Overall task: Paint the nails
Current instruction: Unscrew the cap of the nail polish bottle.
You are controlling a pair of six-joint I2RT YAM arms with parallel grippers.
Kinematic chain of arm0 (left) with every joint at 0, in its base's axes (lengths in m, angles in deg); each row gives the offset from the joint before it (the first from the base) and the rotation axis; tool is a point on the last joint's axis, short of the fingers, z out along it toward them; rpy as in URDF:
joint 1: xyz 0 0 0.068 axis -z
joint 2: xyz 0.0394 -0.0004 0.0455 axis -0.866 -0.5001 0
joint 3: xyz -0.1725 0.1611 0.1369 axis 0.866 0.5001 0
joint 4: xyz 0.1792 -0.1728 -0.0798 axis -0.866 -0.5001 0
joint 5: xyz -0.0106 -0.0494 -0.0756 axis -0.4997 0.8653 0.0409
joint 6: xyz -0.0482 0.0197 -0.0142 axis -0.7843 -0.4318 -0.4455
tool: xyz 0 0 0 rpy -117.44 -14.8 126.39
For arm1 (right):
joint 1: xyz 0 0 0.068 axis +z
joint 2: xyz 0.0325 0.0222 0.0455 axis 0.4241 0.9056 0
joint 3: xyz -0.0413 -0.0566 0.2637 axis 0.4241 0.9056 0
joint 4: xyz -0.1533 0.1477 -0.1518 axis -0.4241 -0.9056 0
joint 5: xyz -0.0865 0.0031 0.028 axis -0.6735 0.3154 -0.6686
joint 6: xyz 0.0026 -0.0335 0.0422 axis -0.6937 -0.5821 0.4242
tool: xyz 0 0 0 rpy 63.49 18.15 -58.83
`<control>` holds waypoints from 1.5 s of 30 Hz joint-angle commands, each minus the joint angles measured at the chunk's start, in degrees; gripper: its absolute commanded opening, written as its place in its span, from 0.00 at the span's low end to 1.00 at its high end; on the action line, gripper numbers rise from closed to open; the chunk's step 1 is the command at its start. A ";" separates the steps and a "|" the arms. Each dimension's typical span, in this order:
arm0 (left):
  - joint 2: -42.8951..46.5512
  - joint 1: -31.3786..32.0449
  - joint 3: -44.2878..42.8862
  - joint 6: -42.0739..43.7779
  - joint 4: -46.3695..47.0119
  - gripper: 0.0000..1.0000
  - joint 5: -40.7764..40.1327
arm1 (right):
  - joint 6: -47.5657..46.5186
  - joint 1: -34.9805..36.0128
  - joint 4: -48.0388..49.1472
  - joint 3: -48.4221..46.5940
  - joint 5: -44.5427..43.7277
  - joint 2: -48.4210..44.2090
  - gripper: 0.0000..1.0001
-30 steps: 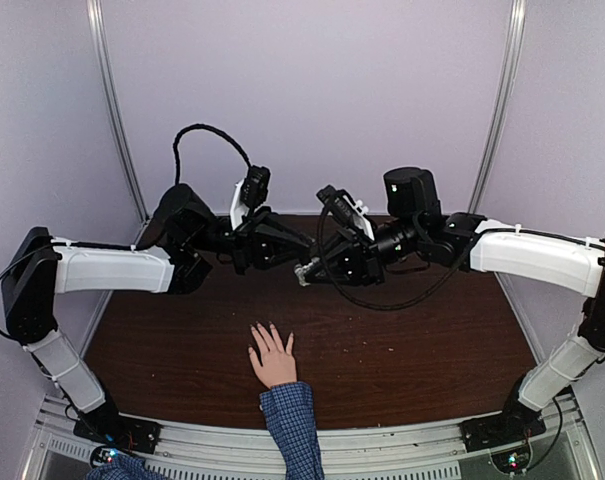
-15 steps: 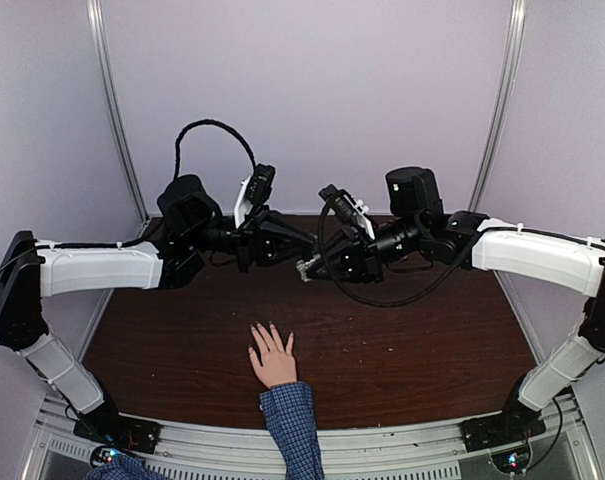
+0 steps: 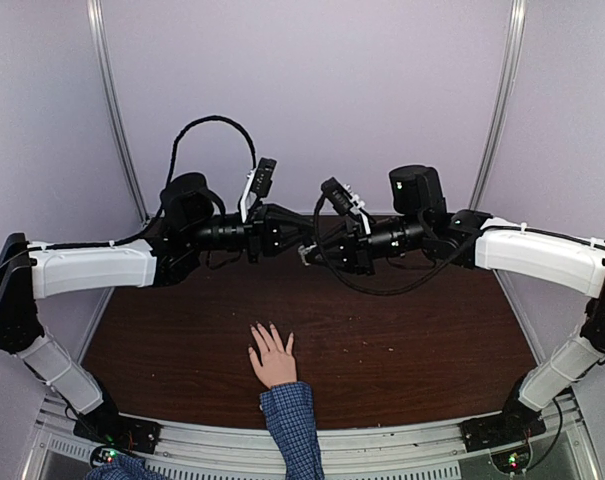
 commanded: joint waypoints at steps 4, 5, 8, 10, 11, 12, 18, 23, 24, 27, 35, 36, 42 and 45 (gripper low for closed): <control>0.20 1.19 -1.47 1.06 -5.03 0.00 -10.97 | 0.16 0.58 3.37 -1.90 -13.61 0.39 0.00; 0.26 1.19 -1.56 1.10 -5.63 0.00 -11.88 | -0.34 0.62 2.68 -2.15 -14.74 0.38 0.00; 0.25 1.19 -2.38 2.15 -8.97 0.00 -13.42 | -3.44 0.58 -1.02 -3.14 -17.18 0.62 0.00; 0.68 1.13 -3.82 5.22 -14.27 0.00 -13.08 | -5.42 0.59 -3.95 -3.49 -17.12 0.67 0.00; 1.22 1.11 -4.53 6.86 -17.15 0.03 -12.86 | -6.21 0.61 -5.05 -3.35 -16.86 0.51 0.00; 1.76 0.91 -5.04 8.31 -19.96 0.12 -12.66 | -6.93 0.60 -6.16 -3.06 -16.29 0.22 0.00; 7.07 -1.35 -6.51 17.57 -33.56 0.43 -4.91 | -10.81 0.60 -12.12 -1.64 -6.46 -1.49 0.00; 10.89 -1.14 -8.21 31.54 -49.95 0.56 4.25 | -14.55 1.08 -20.32 -2.96 4.98 -1.78 0.00; 11.58 -0.97 -8.32 34.96 -52.15 0.56 5.67 | -15.74 1.46 -22.65 -3.59 6.15 -1.62 0.00; 13.72 0.68 -7.71 41.66 -56.39 0.57 5.35 | -17.97 2.73 -27.67 -5.14 8.05 -0.77 0.00; 12.65 6.47 -11.90 54.75 -67.06 0.50 -2.43 | -20.34 5.81 -35.77 -9.00 10.47 2.11 0.00; 12.49 6.81 -12.20 55.63 -67.73 0.50 -3.07 | -20.84 6.29 -36.97 -9.59 10.46 2.46 0.00; 12.56 8.50 -12.55 57.86 -68.19 0.46 -4.82 | -22.00 8.39 -39.86 -10.88 9.61 3.92 0.00; 11.86 9.38 -12.89 58.49 -68.70 0.44 -4.75 | -22.13 8.78 -40.30 -11.44 9.39 4.41 0.00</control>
